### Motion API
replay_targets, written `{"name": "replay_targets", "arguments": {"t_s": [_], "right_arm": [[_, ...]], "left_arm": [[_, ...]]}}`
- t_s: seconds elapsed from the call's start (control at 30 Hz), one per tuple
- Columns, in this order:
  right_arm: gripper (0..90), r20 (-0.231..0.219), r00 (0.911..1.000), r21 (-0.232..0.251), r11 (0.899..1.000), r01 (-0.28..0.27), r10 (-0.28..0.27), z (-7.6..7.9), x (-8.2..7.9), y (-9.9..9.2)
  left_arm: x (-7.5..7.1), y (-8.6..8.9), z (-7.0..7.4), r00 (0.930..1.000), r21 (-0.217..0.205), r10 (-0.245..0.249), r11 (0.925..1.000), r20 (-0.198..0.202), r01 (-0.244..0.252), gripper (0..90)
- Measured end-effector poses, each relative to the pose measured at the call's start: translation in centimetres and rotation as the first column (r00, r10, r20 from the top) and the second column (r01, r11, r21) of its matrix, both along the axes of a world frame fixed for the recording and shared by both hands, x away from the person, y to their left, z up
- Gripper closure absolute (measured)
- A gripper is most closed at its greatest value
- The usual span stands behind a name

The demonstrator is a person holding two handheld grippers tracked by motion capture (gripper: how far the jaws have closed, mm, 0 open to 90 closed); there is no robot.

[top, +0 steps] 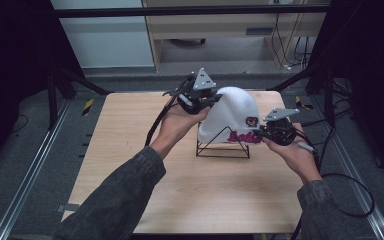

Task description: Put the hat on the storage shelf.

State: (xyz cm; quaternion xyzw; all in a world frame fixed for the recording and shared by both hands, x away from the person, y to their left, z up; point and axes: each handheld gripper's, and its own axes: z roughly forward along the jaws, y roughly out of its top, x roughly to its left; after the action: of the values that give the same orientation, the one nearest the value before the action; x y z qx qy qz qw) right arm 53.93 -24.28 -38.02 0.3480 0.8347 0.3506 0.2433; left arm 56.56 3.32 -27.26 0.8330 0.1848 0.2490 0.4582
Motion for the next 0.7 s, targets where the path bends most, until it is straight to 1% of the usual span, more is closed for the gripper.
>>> {"name": "replay_targets", "arguments": {"t_s": [0.1,0.23,0.33,0.37,0.47,0.5,0.63,0.7], "right_arm": [[76.9,-0.002,1.0,-0.002,1.0,0.0,0.0,-0.5,-0.1,-0.2],[76.2,-0.024,0.9997,0.006,1.0,0.001,0.0,-1.3,-0.1,-0.3],[76.0,-0.035,0.9994,0.001,1.0,0.0,0.001,-1.6,0.0,-0.2],[75.8,-0.038,0.9993,-0.002,1.0,0.0,0.0,-1.7,0.0,-0.1],[75.8,-0.047,0.9989,-0.005,1.0,0.005,-0.005,-2.1,0.2,0.0],[75.7,-0.05,0.9987,-0.005,1.0,0.006,-0.006,-2.3,0.2,0.1],[75.2,-0.047,0.9988,-0.02,1.0,0.014,-0.015,-2.5,0.5,0.2],[74.7,-0.045,0.9987,-0.04,0.999,0.02,-0.022,-2.8,0.7,0.4]], "left_arm": [[0.2,-0.2,-0.5,1.0,0.01,0.0,0.9999,-0.005,0.0,83.6],[0.4,-0.1,-1.0,0.9999,0.023,0.003,0.9997,-0.015,-0.003,83.8],[0.5,-0.1,-1.4,0.9997,0.02,0.006,0.9998,-0.023,-0.005,83.8],[0.6,-0.1,-1.5,0.9996,0.025,0.006,0.9997,-0.029,-0.005,83.8],[0.6,0.0,-1.8,0.9995,0.023,0.004,0.9997,-0.031,-0.004,83.8],[0.7,0.0,-2.0,0.9992,0.018,0.007,0.9998,-0.04,-0.006,83.8],[0.8,0.0,-2.4,0.9989,0.017,0.007,0.9998,-0.047,-0.006,83.7],[0.8,0.1,-2.8,0.9985,0.018,0.003,0.9998,-0.055,-0.002,83.7]]}}
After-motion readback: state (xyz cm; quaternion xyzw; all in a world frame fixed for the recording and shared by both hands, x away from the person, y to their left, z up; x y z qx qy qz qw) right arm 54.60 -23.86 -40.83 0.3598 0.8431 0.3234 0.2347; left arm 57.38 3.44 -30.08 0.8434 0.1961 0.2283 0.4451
